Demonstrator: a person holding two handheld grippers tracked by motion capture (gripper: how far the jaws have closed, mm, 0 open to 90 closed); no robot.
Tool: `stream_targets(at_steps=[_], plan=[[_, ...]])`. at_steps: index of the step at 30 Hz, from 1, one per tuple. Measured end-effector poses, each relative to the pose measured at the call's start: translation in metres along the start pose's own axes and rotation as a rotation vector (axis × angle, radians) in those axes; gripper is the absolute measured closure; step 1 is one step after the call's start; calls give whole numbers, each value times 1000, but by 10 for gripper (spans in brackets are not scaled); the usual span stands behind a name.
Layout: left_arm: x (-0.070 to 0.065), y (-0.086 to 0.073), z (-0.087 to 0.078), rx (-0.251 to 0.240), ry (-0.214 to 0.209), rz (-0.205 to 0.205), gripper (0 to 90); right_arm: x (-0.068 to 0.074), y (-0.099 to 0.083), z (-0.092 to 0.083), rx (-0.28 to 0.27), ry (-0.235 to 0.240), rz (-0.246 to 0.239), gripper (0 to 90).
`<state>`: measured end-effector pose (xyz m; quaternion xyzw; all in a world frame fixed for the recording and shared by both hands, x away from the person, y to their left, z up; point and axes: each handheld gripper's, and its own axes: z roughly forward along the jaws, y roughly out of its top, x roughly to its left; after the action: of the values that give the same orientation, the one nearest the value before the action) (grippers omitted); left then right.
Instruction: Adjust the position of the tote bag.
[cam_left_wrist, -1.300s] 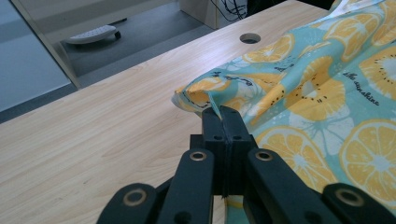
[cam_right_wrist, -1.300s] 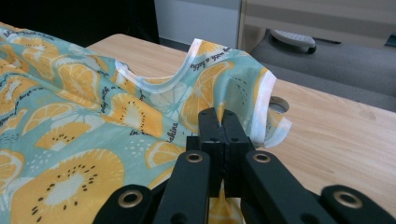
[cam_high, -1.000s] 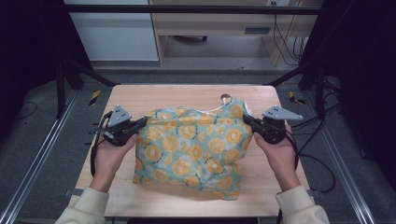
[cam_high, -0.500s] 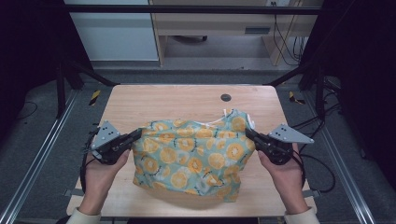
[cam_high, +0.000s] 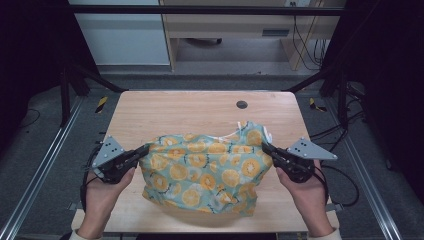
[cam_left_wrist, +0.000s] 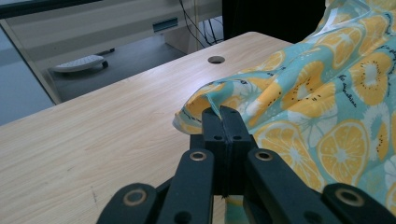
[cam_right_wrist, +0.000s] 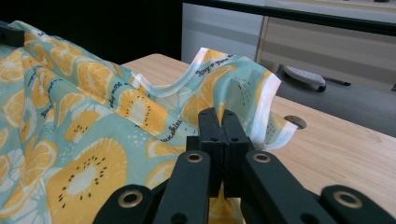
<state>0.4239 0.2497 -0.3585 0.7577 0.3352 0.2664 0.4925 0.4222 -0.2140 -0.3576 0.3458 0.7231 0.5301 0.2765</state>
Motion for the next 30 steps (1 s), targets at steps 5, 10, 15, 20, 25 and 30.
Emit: stream_targets(at_steps=[5,10,15,20,25,30], plan=[[-4,-3,-6,-2,-10,10,900,5,-3,-6,5,6,-10,900],[-6,-5,-8,3,-16,12,900,8,-7,-9,12,11,-16,900],[-7,-8,-9,5,-23,6,900,9,-11,-9,17,15,-15,900],[-6,-12,-8,15,-24,3,900,10,-14,-8,24,16,-10,900],[-5,-17,-8,18,-35,-15,900,11,-16,-7,31,20,-14,900],[-5,-20,-7,26,-36,-17,900,13,-19,-7,40,23,-19,900]])
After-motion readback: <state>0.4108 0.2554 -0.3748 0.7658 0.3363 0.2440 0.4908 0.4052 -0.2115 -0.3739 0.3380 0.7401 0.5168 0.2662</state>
